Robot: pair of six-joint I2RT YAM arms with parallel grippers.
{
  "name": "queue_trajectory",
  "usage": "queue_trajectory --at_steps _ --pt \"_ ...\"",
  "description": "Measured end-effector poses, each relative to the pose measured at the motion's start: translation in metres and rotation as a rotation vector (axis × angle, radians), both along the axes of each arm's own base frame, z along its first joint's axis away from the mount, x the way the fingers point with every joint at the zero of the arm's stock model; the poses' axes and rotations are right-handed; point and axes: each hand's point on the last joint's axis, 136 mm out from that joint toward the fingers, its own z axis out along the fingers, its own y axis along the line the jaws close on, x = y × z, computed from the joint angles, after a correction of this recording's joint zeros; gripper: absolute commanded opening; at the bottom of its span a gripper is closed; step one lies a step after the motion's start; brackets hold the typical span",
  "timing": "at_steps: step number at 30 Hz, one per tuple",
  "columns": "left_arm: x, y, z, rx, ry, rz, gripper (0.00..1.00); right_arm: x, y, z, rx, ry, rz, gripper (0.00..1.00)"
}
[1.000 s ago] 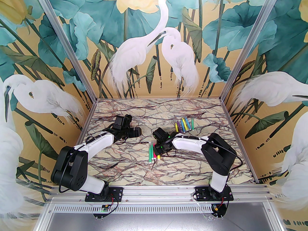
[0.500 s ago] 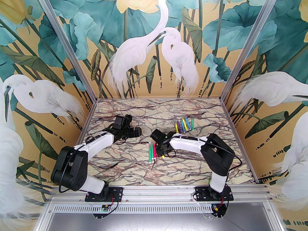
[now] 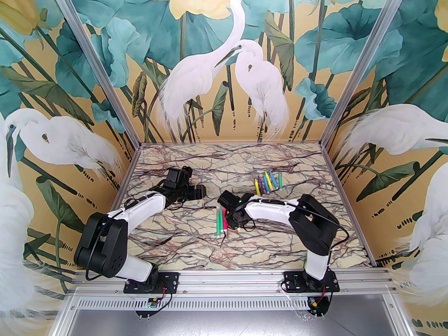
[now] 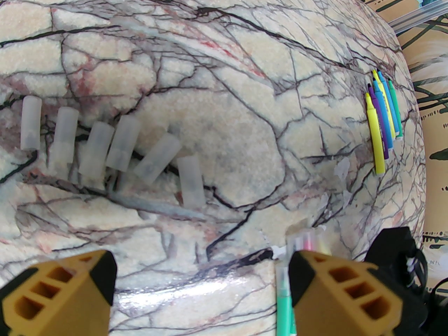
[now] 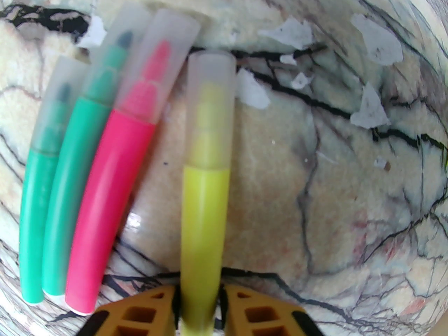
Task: Open the pen caps
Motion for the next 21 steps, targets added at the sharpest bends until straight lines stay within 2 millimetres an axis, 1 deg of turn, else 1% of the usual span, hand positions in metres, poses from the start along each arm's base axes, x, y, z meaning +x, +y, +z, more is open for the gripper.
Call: queue_trajectory --at_steps 3,9,13,17,21 --pt "0.000 -0.001 0.000 -0.003 0.001 -0.002 0.86 0.000 0.000 0.000 -0.009 0.001 0.001 0.18" --pt "-0.001 -0.003 0.000 -0.013 0.004 -0.010 0.85 0.001 0.001 0.001 -0.010 0.002 0.002 0.15" --pt "-0.002 -0.006 0.002 -0.031 0.008 -0.024 0.85 0.007 0.003 0.002 0.009 -0.012 -0.001 0.13" --pt "-0.003 -0.014 0.006 -0.076 0.005 -0.045 0.84 0.016 0.002 0.003 0.065 -0.026 -0.023 0.08" --pt "-0.001 -0.025 0.015 -0.143 -0.009 -0.068 0.82 0.024 -0.009 0.011 0.160 -0.043 -0.050 0.06"
